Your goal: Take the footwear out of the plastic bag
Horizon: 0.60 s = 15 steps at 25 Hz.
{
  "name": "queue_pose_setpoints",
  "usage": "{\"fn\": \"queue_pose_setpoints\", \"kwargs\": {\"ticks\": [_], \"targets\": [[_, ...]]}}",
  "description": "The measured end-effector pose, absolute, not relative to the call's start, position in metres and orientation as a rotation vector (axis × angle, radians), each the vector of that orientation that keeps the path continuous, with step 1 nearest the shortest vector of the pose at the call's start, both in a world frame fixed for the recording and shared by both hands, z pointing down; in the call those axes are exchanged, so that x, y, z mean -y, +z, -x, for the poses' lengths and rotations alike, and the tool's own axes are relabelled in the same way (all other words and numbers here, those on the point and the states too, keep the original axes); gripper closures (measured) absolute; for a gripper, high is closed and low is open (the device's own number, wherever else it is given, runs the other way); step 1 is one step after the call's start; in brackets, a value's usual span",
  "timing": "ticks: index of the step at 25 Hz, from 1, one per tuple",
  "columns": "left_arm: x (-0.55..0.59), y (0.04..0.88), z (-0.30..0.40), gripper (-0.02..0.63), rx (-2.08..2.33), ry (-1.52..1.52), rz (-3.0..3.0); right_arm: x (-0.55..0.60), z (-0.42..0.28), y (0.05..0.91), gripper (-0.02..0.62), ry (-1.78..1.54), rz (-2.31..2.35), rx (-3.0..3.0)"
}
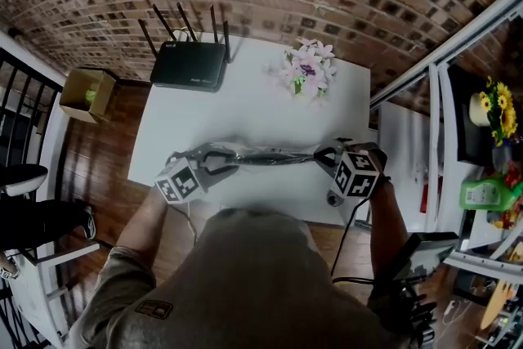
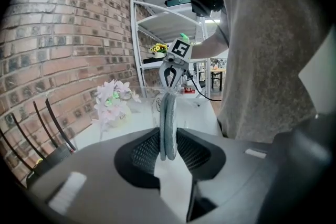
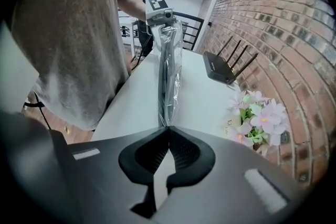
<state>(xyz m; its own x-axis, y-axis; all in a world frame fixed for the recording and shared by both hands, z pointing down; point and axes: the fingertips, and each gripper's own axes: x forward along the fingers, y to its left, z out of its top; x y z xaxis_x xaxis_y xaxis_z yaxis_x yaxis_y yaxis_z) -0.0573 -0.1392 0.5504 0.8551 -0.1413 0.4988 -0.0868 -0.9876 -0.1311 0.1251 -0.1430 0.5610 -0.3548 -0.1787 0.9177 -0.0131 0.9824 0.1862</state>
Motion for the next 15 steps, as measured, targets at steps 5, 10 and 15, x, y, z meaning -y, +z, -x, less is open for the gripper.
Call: {"fn": "queue_pose_setpoints", "kwargs": {"ticks": [5, 10, 15], "targets": [[0.145, 0.554, 0.072, 0.509, -0.227, -0.806, 2.945, 0.144, -0.145, 0.566, 0.583, -0.174, -0.154, 1.851], [0.148, 0.556, 0.082, 0.511, -0.261, -0.804, 2.973, 0.145, -0.156, 0.567, 0.583, -0.162, -0.176, 1.829], [0.144, 0.561, 0.083, 0.512, -0.250, -0.823, 2.976, 0.141, -0.153, 0.571, 0.581, -0.141, -0.168, 1.833]]}}
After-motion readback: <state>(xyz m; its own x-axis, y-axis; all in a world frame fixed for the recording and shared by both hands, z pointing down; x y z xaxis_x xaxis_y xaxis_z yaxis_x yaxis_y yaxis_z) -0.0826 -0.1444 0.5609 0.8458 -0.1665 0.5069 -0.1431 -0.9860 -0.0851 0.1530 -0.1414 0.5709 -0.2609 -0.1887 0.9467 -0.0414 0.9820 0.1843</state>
